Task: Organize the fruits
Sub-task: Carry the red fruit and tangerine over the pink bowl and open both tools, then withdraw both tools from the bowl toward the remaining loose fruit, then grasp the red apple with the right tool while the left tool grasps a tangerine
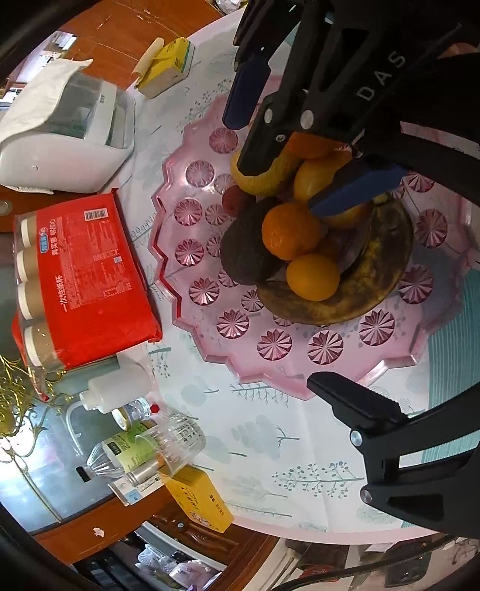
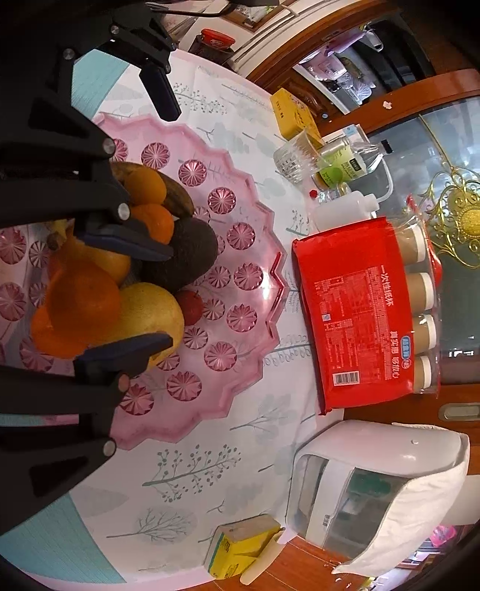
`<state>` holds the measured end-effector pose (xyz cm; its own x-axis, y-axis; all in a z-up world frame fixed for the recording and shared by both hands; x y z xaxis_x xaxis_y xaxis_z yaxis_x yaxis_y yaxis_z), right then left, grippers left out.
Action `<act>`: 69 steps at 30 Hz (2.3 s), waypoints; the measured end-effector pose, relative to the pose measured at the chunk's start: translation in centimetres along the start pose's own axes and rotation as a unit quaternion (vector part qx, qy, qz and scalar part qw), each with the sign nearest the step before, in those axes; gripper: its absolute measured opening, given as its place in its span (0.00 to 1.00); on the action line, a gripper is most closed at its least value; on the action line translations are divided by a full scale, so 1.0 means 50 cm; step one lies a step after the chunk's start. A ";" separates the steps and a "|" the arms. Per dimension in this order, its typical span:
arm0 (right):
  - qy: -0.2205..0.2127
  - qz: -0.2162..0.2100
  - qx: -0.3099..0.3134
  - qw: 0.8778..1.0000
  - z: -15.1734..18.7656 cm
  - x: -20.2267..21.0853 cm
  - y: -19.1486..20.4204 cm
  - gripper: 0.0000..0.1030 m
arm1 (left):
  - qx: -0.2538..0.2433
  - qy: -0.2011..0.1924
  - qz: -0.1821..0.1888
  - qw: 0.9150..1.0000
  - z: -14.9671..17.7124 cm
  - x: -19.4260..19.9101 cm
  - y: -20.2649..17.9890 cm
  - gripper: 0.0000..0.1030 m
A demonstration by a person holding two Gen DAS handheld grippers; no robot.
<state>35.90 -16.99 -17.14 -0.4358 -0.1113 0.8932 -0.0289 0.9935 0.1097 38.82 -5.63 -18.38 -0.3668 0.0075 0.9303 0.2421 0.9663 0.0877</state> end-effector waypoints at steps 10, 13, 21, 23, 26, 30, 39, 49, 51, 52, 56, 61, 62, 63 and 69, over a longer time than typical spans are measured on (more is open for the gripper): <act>-0.029 -0.005 -0.006 1.000 0.008 0.084 0.006 0.41 | 0.012 -0.015 0.003 1.000 0.017 0.075 0.005 0.86; -0.035 -0.005 -0.004 0.999 0.016 0.109 0.009 0.41 | 0.016 -0.021 0.002 1.000 0.026 0.101 0.010 0.86; -0.052 -0.006 -0.002 0.999 0.047 0.171 0.015 0.41 | 0.029 -0.037 -0.001 0.999 0.061 0.166 0.027 0.86; -0.057 -0.006 0.000 0.998 0.057 0.189 0.017 0.41 | 0.031 -0.040 -0.003 0.999 0.073 0.180 0.029 0.86; -0.063 -0.007 0.002 0.998 0.072 0.216 0.020 0.41 | 0.032 -0.047 -0.006 0.998 0.090 0.205 0.032 0.86; -0.074 -0.009 0.003 0.997 0.089 0.249 0.022 0.41 | 0.038 -0.054 -0.008 0.998 0.110 0.233 0.034 0.86; -0.074 -0.009 0.005 0.997 0.143 0.286 0.010 0.41 | 0.055 -0.063 -0.016 0.996 0.178 0.275 0.042 0.86; -0.037 0.002 -0.008 0.999 0.240 0.252 -0.047 0.41 | 0.096 -0.051 -0.010 0.994 0.277 0.257 0.078 0.86; -0.027 0.008 -0.008 1.000 0.263 0.238 -0.059 0.41 | 0.106 -0.051 -0.009 0.993 0.300 0.251 0.086 0.86; -0.023 0.010 -0.008 1.000 0.271 0.233 -0.061 0.41 | 0.111 -0.050 -0.007 0.993 0.312 0.245 0.090 0.86; 0.003 0.016 -0.013 1.000 0.314 0.195 -0.082 0.41 | 0.138 -0.038 -0.005 0.990 0.363 0.215 0.117 0.86; 0.030 0.020 -0.021 0.999 0.358 0.150 -0.102 0.41 | 0.175 -0.006 -0.014 0.984 0.424 0.163 0.153 0.86; 0.033 0.021 -0.022 0.999 0.364 0.144 -0.104 0.41 | 0.183 0.001 -0.016 0.983 0.437 0.151 0.161 0.86; 0.035 0.022 -0.023 0.999 0.369 0.139 -0.105 0.41 | 0.189 0.007 -0.017 0.982 0.447 0.142 0.167 0.86; 0.052 0.026 -0.024 0.998 0.396 0.102 -0.117 0.41 | 0.213 0.039 -0.015 0.976 0.493 0.083 0.184 0.86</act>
<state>16.02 -22.94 -21.87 -0.3407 -0.0632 0.9380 0.0348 0.9962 0.0798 17.39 9.64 -22.48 -0.2944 -0.0255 0.9553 -0.1687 0.9853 -0.0257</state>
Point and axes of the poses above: each gripper's, at about its wrist camera, not at the fingertips, and x roughly against the way its jaws point, y to its left, z to its underside, the point moved 6 cm from there along -x, roughly the way its jaws point, and after that the axes turned 7 degrees about y, right-handed, at the moved point
